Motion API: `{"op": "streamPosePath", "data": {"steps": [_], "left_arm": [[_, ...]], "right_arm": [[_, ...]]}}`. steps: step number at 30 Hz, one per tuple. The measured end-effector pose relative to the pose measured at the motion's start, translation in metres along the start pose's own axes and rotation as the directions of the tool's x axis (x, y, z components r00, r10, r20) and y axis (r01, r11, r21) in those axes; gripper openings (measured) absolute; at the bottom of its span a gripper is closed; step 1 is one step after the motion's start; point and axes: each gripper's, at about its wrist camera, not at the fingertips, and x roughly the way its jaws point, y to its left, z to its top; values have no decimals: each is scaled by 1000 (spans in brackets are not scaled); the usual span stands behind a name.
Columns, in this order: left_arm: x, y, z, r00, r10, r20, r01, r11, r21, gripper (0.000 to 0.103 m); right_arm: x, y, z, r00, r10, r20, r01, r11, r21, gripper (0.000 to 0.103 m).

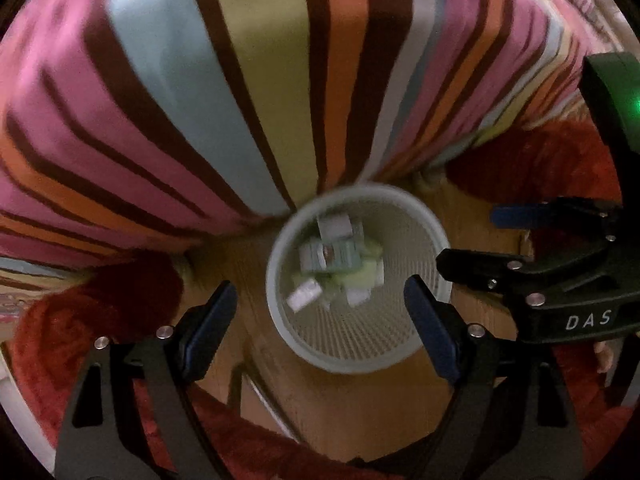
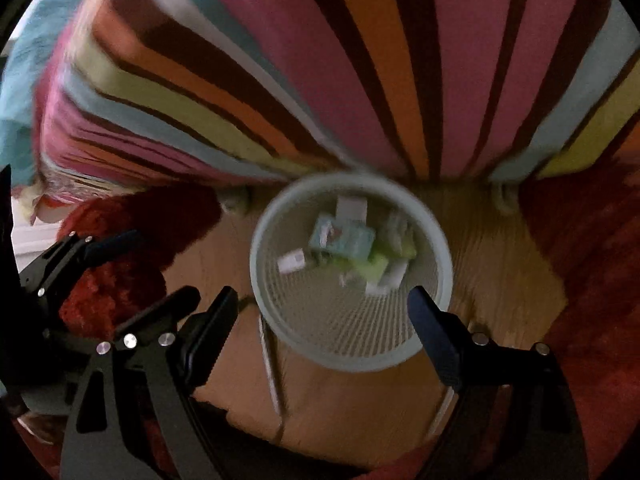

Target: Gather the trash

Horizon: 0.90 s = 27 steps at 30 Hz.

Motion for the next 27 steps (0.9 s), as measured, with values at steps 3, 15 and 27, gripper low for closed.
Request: {"op": "streamPosePath", "data": {"steps": [3,15,27], "left_arm": [[-20,-2,1,996,14,84,-13,1000,-16,83],[-75,-6,2,961,57,271,-41,997,-64,83],[-139,-17,-4,888,140,439,-121,990,-70,83]], "right_arm": [[-26,4,1,993,-15,116,20,999,-39,82],[-97,23,-7,893,-19,449,79,990,-117,82],[-141,45,-27,784,-52,619,199,965,-171,82]]}}
